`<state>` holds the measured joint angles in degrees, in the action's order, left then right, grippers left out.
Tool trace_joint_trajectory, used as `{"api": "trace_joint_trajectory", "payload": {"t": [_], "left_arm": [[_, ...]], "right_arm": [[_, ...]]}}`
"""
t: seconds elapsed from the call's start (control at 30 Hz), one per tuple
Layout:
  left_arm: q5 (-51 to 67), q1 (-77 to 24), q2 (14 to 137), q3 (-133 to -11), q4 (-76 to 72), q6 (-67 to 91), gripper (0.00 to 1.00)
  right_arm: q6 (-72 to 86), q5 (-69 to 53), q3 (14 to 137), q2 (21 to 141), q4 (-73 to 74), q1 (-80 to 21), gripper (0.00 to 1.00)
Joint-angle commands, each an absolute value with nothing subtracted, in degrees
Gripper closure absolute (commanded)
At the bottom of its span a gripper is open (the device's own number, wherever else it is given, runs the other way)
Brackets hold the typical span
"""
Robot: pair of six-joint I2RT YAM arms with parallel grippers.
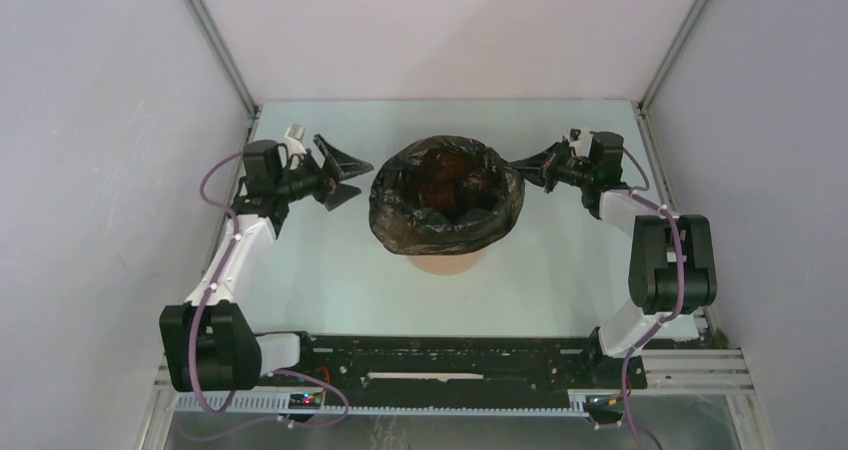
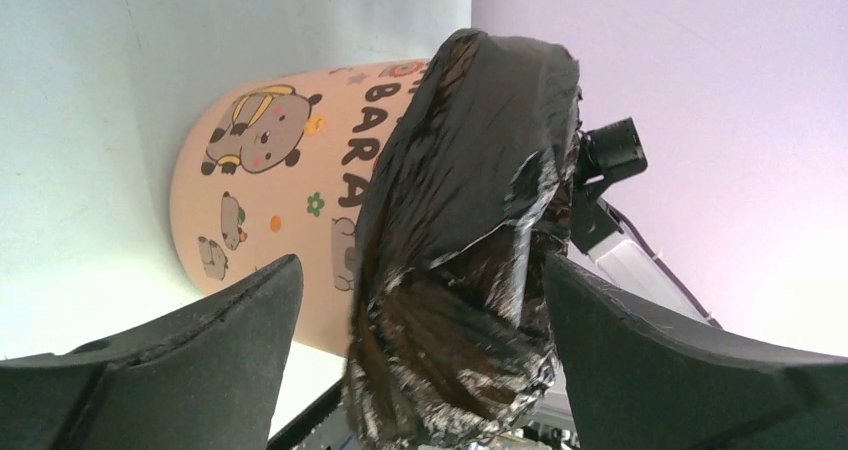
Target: Put the trash bags into the trash bin
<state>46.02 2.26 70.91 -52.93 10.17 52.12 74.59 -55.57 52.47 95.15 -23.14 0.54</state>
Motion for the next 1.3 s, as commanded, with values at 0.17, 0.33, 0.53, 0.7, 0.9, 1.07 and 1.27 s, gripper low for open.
{"api": "trace_joint_trajectory", "payload": {"t": [0.17,0.33,0.53,0.7,0.9,1.07,1.27], "left_arm": [[53.12,2.28,68.08,-45.39,0.41,57.87,0.04],[56.54,1.45,67.07,-38.19,-14.82,67.55,0.01],[55.66,-1.58,71.19,-32.82,-38.32,81.91,0.34],[54.62,-1.75,75.17,-30.89,-47.01,87.54,0.73],[54.67,-1.58,79.25,-28.06,-45.25,84.97,0.86],[53.62,-1.58,80.51,-31.16,-31.77,74.61,0.89],[49.66,-2.32,81.3,-40.47,-3.21,54.56,0.88]], "right_arm": [[68.97,-52.55,52.38,97.73,-16.26,1.09,1.0],[69.21,-53.24,52.45,97.44,-16.64,0.66,1.0],[69.73,-53.55,52.41,96.06,-17.13,0.17,1.0],[68.86,-52.84,52.38,95.39,-15.91,0.17,1.0],[67.64,-51.45,52.39,95.91,-14.9,0.18,1.0],[66.59,-50.31,52.47,97.46,-14.24,0.15,1.0],[63.1,-49.39,53.7,99.1,-10.72,-2.36,1.0]]}}
